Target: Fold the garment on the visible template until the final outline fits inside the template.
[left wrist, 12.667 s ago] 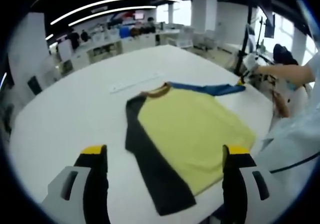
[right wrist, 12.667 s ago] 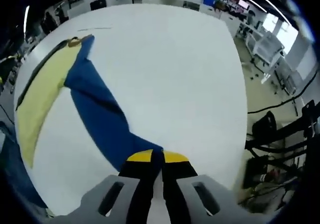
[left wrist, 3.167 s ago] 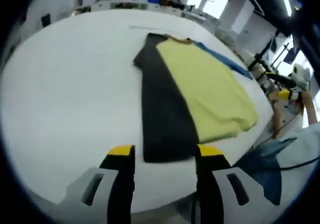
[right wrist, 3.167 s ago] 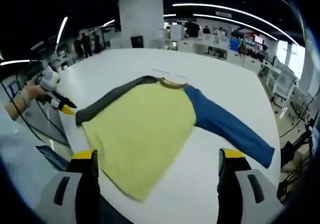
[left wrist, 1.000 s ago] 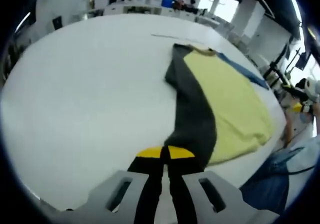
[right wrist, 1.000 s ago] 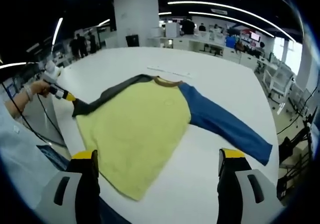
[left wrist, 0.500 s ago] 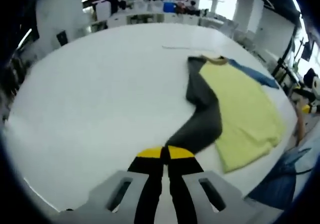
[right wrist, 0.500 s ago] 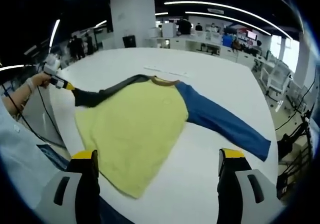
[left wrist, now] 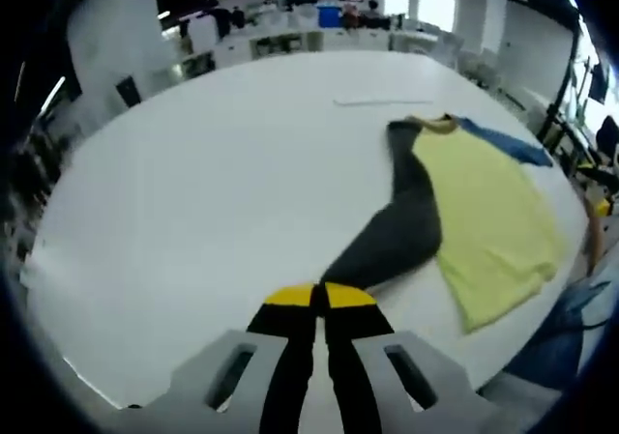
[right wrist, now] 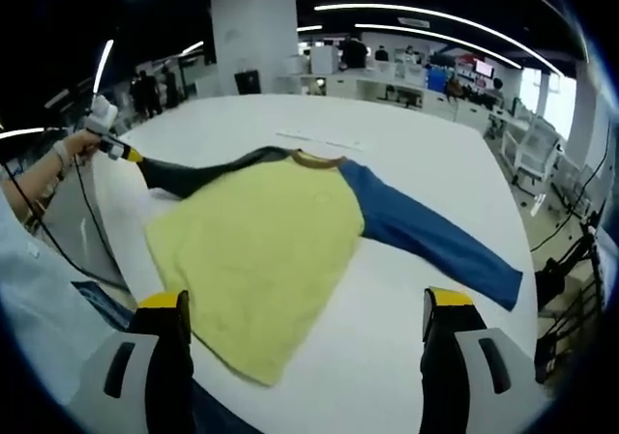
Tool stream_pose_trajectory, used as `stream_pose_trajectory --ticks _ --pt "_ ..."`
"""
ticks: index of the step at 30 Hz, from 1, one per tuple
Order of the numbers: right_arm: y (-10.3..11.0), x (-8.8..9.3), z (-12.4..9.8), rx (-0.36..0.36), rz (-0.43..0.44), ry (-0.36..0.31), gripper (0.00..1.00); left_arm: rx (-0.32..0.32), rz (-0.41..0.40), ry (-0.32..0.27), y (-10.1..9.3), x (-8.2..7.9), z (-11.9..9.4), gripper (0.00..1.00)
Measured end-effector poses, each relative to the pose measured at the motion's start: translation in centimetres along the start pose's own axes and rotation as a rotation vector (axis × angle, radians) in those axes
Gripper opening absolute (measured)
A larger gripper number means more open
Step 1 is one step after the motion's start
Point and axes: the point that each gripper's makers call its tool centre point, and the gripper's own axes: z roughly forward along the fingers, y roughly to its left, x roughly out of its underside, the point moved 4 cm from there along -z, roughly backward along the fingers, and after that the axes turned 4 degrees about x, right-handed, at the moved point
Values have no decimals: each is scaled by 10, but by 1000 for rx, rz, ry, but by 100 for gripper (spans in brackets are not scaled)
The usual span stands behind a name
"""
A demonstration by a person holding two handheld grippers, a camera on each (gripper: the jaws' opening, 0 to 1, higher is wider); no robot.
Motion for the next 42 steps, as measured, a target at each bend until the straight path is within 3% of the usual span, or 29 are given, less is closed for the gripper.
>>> stream_pose_trajectory --ticks 18,21,42 --pt "6 -10 -1 20 -15 6 99 -33 -37 36 46 11 6 0" --pt "8 -14 0 21 -22 8 99 -81 -35 43 57 11 9 0" --pt "5 -19 2 66 -14 26 100 -172 23 97 98 7 45 0"
